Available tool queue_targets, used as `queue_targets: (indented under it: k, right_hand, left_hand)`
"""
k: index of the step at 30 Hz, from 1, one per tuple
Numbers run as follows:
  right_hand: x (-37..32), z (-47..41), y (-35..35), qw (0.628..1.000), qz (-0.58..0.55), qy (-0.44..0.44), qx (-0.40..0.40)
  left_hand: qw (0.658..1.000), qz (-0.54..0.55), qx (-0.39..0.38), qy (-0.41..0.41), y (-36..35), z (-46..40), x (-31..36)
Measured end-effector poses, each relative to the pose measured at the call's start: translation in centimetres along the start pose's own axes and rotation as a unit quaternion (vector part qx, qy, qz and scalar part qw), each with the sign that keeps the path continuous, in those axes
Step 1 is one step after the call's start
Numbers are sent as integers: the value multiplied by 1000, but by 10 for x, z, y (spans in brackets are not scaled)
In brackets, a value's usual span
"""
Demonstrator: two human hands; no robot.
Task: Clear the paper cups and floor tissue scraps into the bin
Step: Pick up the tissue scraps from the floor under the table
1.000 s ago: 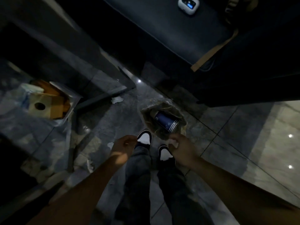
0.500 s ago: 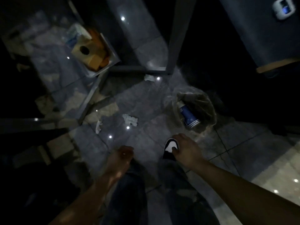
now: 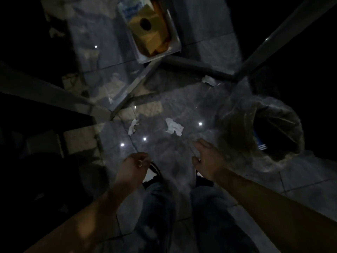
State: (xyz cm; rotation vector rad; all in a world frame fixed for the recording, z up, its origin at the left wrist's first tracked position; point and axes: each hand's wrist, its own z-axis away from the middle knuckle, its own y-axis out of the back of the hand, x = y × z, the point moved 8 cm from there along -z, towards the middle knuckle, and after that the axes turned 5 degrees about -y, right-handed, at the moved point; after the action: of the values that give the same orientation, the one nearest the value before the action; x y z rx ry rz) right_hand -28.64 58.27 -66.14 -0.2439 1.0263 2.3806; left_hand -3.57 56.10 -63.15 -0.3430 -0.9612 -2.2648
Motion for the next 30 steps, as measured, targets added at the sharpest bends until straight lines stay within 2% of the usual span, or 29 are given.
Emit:
queue_targets:
  k: [6, 9, 12, 15, 19, 22, 25, 26, 28, 30]
  right_hand:
    - [-16, -57, -36, 997, 33, 70, 5]
    - [-15, -93, -53, 992, 78, 103, 4]
    - [-4, -135, -71, 986, 114, 119, -3]
    - [4, -167, -91, 968, 173, 184, 7]
    - [9, -201, -119, 925, 256, 280, -5]
    - [11, -224, -137, 866, 316, 387, 11]
    - [15, -248, -152, 799, 389, 459, 16]
    - [16, -255, -155, 785, 406, 469, 13]
    - [19, -265, -159, 763, 418, 493, 10]
    - [20, -269, -158, 740, 415, 529, 23]
  left_hand:
    - [1000, -1, 10, -12, -16, -57, -31]
    - [998, -29, 8, -62, -27, -90, -30]
    - [996, -11, 50, -76, -35, -123, -33]
    - [990, 11, 110, -88, -48, -159, -55]
    - [987, -39, 129, -83, -63, -205, -87]
    - [985, -71, 146, -53, -70, -236, -110]
    - [987, -120, 101, 26, -78, -273, -129]
    - [988, -131, 79, 27, -81, -286, -133]
    - [978, -186, 89, -13, -77, -301, -127]
    - [957, -231, 149, -96, -67, -305, -103]
